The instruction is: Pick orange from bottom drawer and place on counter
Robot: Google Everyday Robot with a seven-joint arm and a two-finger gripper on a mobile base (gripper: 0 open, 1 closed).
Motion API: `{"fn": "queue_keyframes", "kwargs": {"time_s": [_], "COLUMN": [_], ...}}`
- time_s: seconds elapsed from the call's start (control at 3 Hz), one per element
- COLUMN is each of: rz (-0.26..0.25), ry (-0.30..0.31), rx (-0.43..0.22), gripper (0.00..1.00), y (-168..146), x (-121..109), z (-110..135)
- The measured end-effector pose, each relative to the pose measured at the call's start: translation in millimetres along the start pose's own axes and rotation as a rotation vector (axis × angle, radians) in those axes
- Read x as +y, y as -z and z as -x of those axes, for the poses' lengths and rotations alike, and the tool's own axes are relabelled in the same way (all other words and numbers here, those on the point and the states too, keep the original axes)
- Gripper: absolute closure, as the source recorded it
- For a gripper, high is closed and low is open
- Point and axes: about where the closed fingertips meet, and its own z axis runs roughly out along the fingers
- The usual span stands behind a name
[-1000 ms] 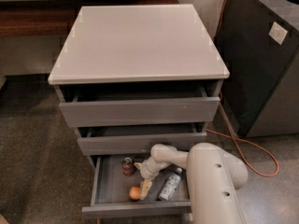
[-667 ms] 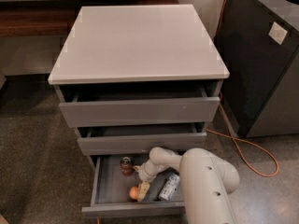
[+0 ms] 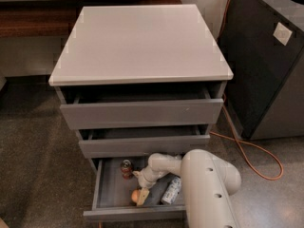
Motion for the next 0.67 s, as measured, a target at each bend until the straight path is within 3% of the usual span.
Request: {"fn": "queue_keyframes", "kwargs": {"time_s": [0.67], "rz": [0.009], "ry": [-0.006], "rx": [0.023], "gripper": [0.46], "y": [-4.1], "x": [9.7], "z": [-4.3]}}
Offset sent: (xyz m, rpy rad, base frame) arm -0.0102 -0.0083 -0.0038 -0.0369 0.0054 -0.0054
